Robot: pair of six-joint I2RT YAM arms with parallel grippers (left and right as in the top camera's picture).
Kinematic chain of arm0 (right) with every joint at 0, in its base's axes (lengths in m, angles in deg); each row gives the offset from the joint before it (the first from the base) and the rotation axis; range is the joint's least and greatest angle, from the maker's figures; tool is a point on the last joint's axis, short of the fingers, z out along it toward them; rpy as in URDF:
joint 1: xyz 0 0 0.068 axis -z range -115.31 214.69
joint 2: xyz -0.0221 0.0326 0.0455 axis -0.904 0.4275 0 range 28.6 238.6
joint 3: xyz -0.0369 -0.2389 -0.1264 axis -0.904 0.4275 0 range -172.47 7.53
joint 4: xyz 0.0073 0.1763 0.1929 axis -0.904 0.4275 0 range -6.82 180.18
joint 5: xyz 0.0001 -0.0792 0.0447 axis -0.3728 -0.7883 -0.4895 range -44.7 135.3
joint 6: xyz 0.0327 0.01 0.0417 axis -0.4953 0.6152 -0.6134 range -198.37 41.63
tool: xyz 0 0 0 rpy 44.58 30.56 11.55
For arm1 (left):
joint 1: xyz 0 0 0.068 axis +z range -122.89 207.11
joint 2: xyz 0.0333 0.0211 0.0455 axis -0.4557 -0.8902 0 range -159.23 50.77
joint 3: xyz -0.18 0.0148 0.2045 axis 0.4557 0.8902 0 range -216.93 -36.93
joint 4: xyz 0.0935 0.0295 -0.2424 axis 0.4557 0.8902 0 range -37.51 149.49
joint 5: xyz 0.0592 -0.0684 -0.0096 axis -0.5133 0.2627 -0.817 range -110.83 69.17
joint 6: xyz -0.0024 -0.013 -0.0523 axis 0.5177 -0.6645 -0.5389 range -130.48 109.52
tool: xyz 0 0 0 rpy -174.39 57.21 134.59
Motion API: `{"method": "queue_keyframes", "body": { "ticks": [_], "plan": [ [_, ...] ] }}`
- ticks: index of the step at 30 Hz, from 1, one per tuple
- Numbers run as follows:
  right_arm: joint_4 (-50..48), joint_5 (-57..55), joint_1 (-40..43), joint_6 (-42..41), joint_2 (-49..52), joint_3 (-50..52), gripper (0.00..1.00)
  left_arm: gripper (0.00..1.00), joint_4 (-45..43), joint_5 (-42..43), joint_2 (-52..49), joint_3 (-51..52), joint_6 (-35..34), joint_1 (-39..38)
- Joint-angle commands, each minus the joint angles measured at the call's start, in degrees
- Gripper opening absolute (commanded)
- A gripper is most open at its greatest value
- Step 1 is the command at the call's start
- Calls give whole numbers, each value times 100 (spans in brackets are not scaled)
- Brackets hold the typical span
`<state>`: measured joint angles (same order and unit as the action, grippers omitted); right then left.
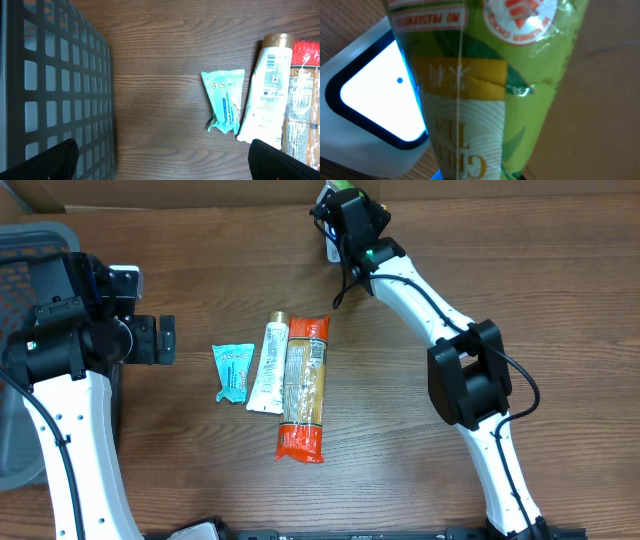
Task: Scan the item barcode
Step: 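Hold the pouch barcode in front of the scanner window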
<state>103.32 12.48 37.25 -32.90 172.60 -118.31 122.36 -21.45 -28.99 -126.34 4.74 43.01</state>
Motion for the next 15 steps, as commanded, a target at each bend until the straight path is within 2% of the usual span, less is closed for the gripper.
{"method": "queue_keyframes", "body": {
  "ticks": [1, 15],
  "plan": [
    [-153, 79, 59, 240, 90, -199, 4, 100, -2, 46, 37, -31, 87, 20],
    [-452, 240, 385, 599, 114, -199, 4, 100, -2, 46, 37, -31, 87, 20]
  ]
}}
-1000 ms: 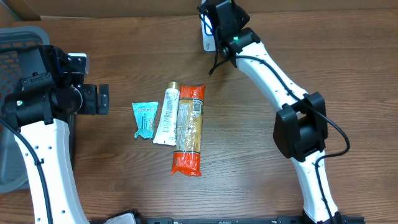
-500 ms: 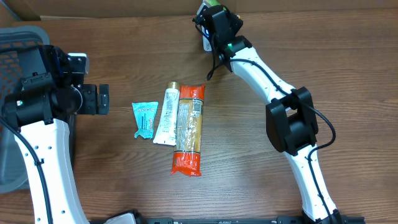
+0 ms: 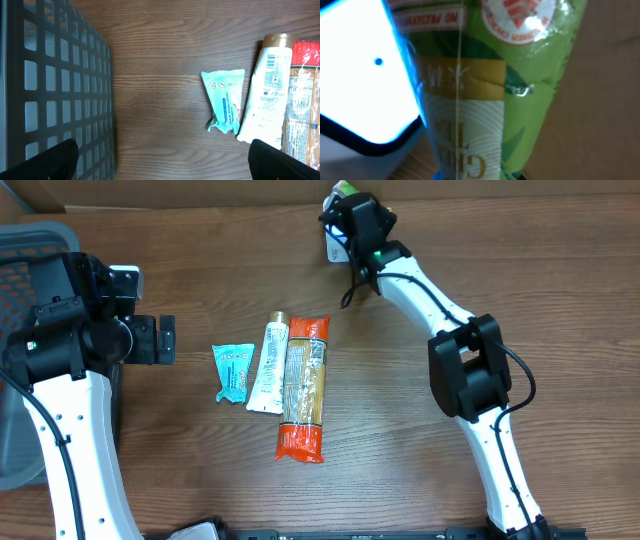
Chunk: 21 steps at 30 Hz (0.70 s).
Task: Scan the item barcode
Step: 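Hold the pouch barcode in front of the scanner window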
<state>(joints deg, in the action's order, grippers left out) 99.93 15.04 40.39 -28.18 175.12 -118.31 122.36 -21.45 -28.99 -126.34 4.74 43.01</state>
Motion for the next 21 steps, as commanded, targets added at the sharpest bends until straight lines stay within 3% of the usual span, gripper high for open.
{"method": "queue_keyframes", "body": {
  "ticks": [1, 13, 17, 21],
  "plan": [
    [-109, -13, 70, 208, -138, -199, 4, 100, -2, 46, 37, -31, 87, 20],
    [-229, -181, -55, 590, -149, -201, 4, 99, -2, 46, 37, -31, 87, 22],
    [-109, -157, -133, 7, -463, -201, 4, 100, -2, 46, 37, -31, 87, 22],
    [621, 323, -201, -468, -1250, -205, 4, 100, -2, 46, 37, -31, 87, 22]
  ]
}}
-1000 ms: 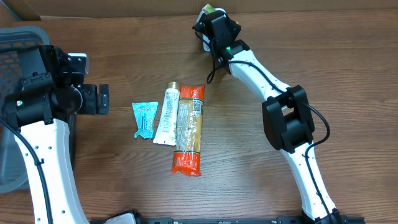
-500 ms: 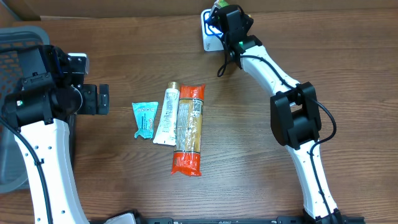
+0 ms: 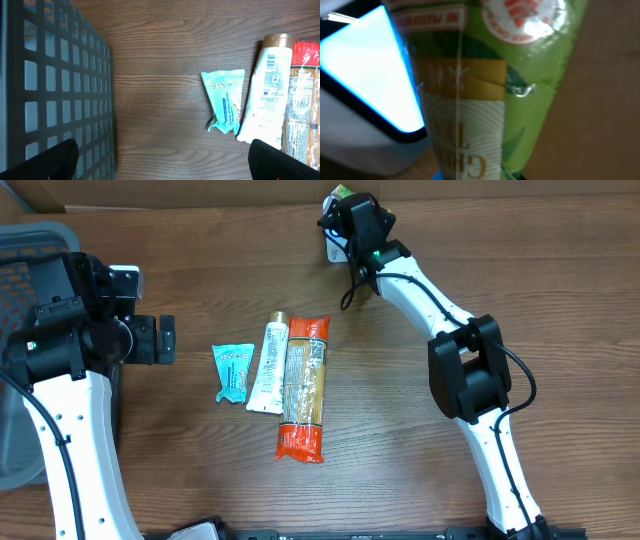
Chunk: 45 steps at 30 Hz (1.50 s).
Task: Scan the item barcode
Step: 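Hold the pouch barcode in front of the scanner window, then carry the pouch right and release it on the table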
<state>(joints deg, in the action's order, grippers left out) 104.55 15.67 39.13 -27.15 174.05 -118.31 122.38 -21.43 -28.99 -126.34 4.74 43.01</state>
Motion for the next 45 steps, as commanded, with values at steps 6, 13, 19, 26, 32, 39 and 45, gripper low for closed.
{"method": "queue_keyframes", "body": {
  "ticks": [6, 13, 19, 26, 32, 39, 45],
  "plan": [
    [2310, 1978, -114, -2258, -2710, -208, 4, 100, -4, 44, 37, -31, 87, 20],
    [5272, 5187, 365, -3482, -3985, -205, 4, 100, -4, 44, 37, -31, 87, 22],
    [6937, 5171, 1071, -3700, -3971, 22, 4, 100, -4, 44, 37, -31, 87, 20],
    [6437, 4291, 2306, -5355, -3967, 1388, 4, 100, -2, 46, 37, -31, 87, 22],
    [5250, 3993, 3263, -5786, -3967, 3091, 4, 100, -4, 44, 37, -31, 87, 20],
    [3825, 2881, 3661, -4994, -3967, 4745, 4, 100, -4, 44, 37, -31, 87, 22],
    [3429, 2404, 3694, -4638, -3967, 5086, 4, 100, -4, 44, 37, -31, 87, 20]
  ]
}}
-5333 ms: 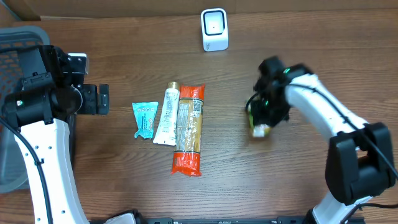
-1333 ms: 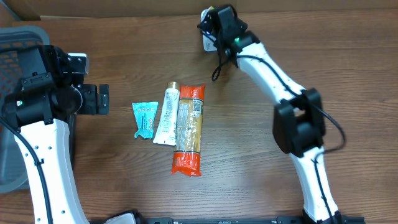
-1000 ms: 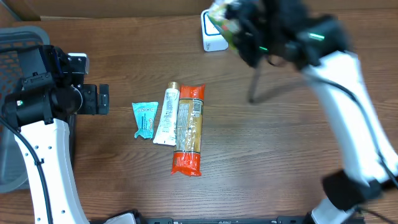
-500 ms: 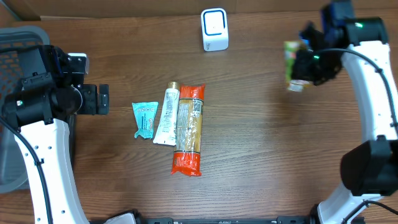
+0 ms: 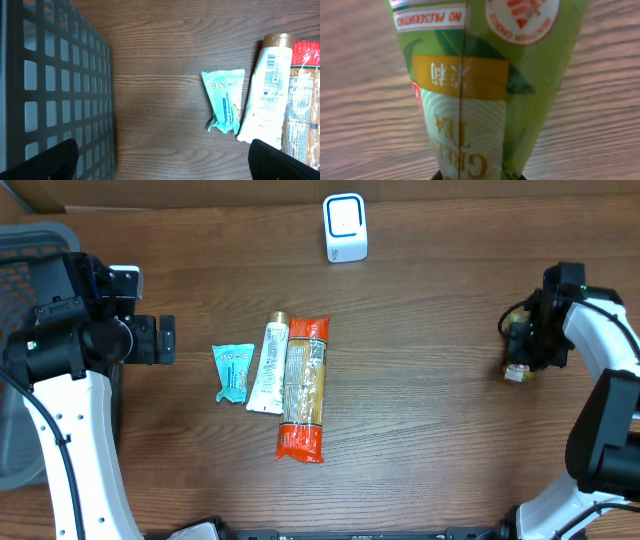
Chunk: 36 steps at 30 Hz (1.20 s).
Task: Scan the item barcode
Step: 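Carry the pouch right and release it on the table, then move the right gripper to the spaghetti package and grasp it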
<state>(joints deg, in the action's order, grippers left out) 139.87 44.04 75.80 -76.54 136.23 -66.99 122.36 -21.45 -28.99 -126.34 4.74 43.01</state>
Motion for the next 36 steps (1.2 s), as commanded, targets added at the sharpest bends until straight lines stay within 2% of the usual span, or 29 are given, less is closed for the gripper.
{"method": "queue_keyframes", "body": {
  "ticks": [1, 5, 7, 8, 9, 10, 11, 16, 24, 25, 27, 30, 33, 36],
  "plan": [
    [-114, -535, 26, 299, -186, -46, 4, 100, -2, 46, 37, -31, 87, 20],
    [-85, -640, 26, 293, -186, -44, 5, 100, -2, 46, 37, -31, 87, 20],
    [-87, -621, 26, 289, -186, -44, 15, 99, -2, 46, 37, -31, 87, 22],
    [-92, -621, 26, 208, -186, -44, 28, 100, -2, 48, 37, -31, 87, 22],
    [-98, -616, 28, -24, -186, -48, 45, 100, -2, 46, 37, -31, 87, 22],
    [-103, -616, 26, -227, -186, -52, 54, 100, 0, 46, 37, -31, 87, 22],
    [-90, -595, 26, -330, -188, -63, 57, 100, -2, 46, 37, -31, 87, 20],
    [308, -275, 26, -334, -188, -514, 63, 100, -2, 46, 37, -31, 87, 22],
    [1766, 660, -20, -334, -188, -2498, 66, 99, -2, 46, 37, -31, 87, 20],
    [1899, 739, -39, -337, -188, -2715, 68, 100, -2, 46, 37, -31, 87, 22],
    [2072, 1106, -81, -337, -188, -3058, 79, 100, -2, 46, 37, -31, 87, 22],
    [2017, 2750, -149, -332, -188, -3174, 99, 99, -2, 46, 37, -31, 87, 22],
    [1836, 4131, -321, -251, -164, -3008, 100, 100, -2, 46, 37, -31, 87, 20],
    [1606, 4330, -758, -229, -164, -2741, 100, 100, -2, 46, 37, -31, 87, 22]
  ]
}}
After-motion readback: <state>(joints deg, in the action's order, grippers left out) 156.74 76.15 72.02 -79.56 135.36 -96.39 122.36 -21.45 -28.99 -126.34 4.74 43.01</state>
